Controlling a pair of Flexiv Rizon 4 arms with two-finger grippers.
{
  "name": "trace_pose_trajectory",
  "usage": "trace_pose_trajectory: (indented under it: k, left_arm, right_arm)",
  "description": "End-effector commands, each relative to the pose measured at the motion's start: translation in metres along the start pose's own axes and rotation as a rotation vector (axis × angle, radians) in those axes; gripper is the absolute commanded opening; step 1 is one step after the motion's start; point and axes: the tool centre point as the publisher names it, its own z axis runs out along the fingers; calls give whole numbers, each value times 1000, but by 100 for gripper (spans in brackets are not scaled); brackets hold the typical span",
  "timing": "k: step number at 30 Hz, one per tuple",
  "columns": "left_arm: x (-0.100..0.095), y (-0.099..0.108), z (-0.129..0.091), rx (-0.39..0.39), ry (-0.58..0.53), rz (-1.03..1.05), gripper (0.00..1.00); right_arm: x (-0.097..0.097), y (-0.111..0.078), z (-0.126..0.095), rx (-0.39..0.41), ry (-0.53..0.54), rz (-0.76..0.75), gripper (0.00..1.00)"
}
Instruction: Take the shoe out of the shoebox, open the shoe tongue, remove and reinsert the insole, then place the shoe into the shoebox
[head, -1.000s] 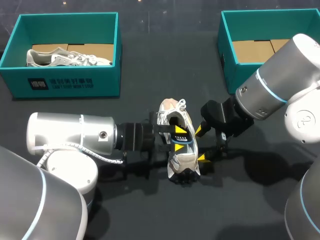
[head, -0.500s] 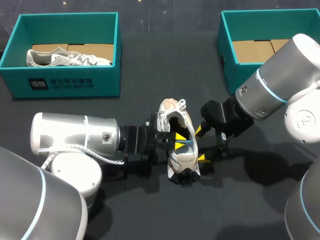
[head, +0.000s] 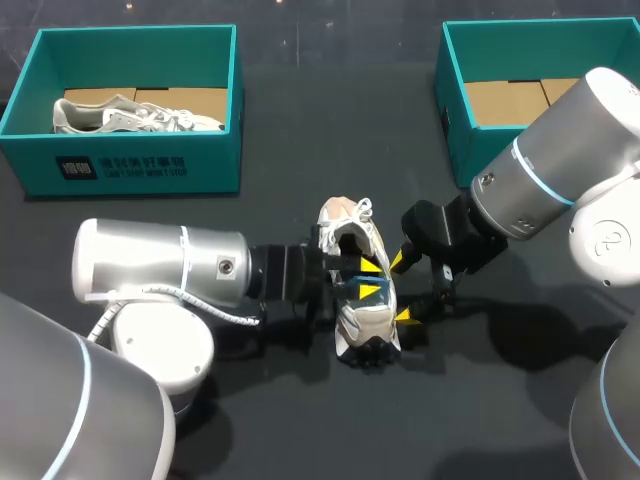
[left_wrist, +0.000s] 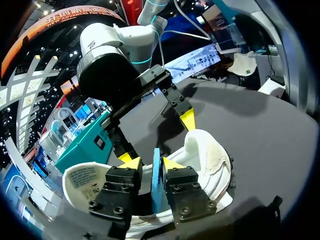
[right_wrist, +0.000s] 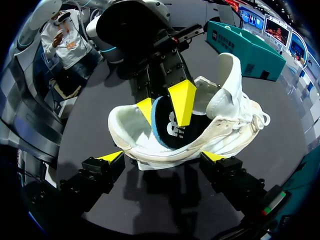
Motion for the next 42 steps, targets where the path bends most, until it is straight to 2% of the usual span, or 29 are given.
trace_pose_trajectory:
  k: [1,3,6,8,9,10,15,20,24,28,30,31,42]
  left_arm:
    - [0,-4,-16,6,29,0,34]
    - [2,-4,-16,0,41,1,27]
    - [6,-3,-12,-8,63,3,29]
    - [8,0,-9,-22,74,11,26]
    - [10,1,-5,-31,84,18,8]
    - [11,3,-3,-36,90,22,0]
    - [15,11,10,-102,98,92,0]
    - [11,18,12,-169,64,156,0]
    - [8,22,11,-173,62,151,0]
    - [9,17,4,-123,80,100,0]
    - [9,15,1,-102,88,75,23]
    - [8,13,-2,-94,87,65,26]
    - [4,0,-22,-27,120,-31,35]
  right_arm:
    - [1,0,1,1,-3,1,100]
    - [1,0,1,1,-3,1,100]
    - [1,0,1,1,-3,1,100]
    - [1,0,1,1,-3,1,100]
    - [1,0,1,1,-3,1,100]
    - [1,0,1,1,-3,1,100]
    - [1,0,1,1,-3,1,100]
    - [1,0,1,1,-3,1,100]
    - [1,0,1,1,-3,1,100]
    - [1,0,1,1,-3,1,100]
    - [1,0,1,1,-3,1,100]
    - [1,0,1,1,-3,1,100]
    - [1,0,1,1,-3,1,100]
